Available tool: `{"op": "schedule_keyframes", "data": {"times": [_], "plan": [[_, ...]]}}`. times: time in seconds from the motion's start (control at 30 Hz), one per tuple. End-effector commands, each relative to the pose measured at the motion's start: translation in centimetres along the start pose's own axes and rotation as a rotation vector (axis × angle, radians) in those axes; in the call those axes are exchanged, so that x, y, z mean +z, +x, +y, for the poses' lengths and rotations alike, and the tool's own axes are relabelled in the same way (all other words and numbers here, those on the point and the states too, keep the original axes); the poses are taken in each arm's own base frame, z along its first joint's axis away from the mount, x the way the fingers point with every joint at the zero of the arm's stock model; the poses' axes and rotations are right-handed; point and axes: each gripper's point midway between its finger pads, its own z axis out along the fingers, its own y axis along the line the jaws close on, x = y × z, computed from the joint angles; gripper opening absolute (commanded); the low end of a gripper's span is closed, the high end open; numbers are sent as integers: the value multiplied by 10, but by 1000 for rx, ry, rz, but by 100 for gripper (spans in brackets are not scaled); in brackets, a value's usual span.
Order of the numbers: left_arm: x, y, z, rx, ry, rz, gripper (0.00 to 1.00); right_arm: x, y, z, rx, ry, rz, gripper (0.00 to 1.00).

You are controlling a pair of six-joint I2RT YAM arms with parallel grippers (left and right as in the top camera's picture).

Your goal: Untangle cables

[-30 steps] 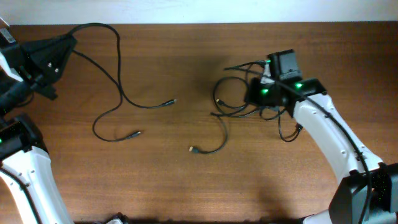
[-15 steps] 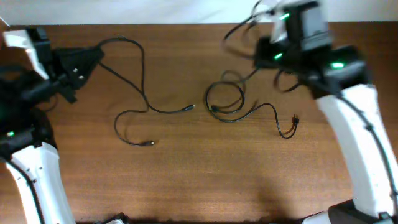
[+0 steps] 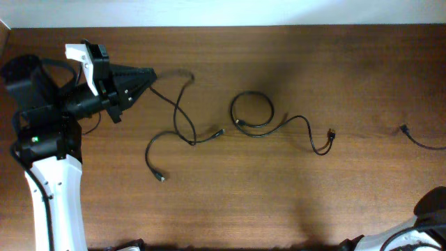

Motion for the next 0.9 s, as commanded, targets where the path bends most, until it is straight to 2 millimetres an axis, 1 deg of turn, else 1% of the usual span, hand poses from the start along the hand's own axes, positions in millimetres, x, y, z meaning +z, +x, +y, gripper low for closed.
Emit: {"op": "schedule_keyframes", "data": {"times": [0.0, 0.03, 0.07, 0.1, 0.17, 0.27, 0.33, 0.43, 0.47, 0.5, 0.53, 0.57, 0.63, 0.67, 0.73, 0.77, 0.8, 0.87], "plan": [[1, 1, 0, 32, -5, 1, 11, 39, 15, -44, 62, 135, 108, 4], [1, 1, 0, 31, -5, 1, 11, 66, 40, -78, 124, 237, 222, 4], [1, 1, 0, 31, -3, 1, 10, 84, 61, -99, 169, 281, 298, 4], [1, 0, 0, 32, -1, 1, 10, 101, 83, -112, 195, 287, 368, 4], [1, 0, -1, 31, 0, 1, 10, 125, 114, -129, 220, 320, 441, 4], [1, 1, -1, 31, 0, 1, 9, 153, 152, -140, 230, 342, 501, 4], [1, 1, -1, 28, 0, 1, 9, 164, 165, -142, 231, 346, 509, 4], [1, 1, -1, 23, 0, 2, 9, 165, 165, -143, 229, 351, 504, 4], [1, 2, -1, 21, 0, 3, 11, 166, 162, -143, 231, 348, 494, 25], [1, 2, -1, 21, 0, 3, 10, 165, 159, -142, 233, 344, 487, 85], [1, 2, -1, 21, 0, 3, 6, 162, 153, -141, 235, 340, 475, 97], [1, 2, -1, 21, 0, 3, 5, 157, 146, -137, 244, 314, 464, 100], [1, 2, -1, 21, -1, 3, 4, 141, 126, -131, 264, 286, 422, 99], [1, 2, -1, 21, 0, 3, 6, 131, 119, -128, 281, 271, 404, 99], [1, 2, -1, 21, 0, 3, 8, 108, 103, -107, 312, 142, 366, 99], [1, 2, -1, 21, -1, 3, 9, 89, 92, -87, 316, 44, 324, 99], [1, 2, -1, 21, -1, 3, 12, 69, 83, -61, 292, -61, 285, 99], [1, 2, 0, 21, -4, 3, 12, 36, 72, -4, 162, -251, 215, 99]]}}
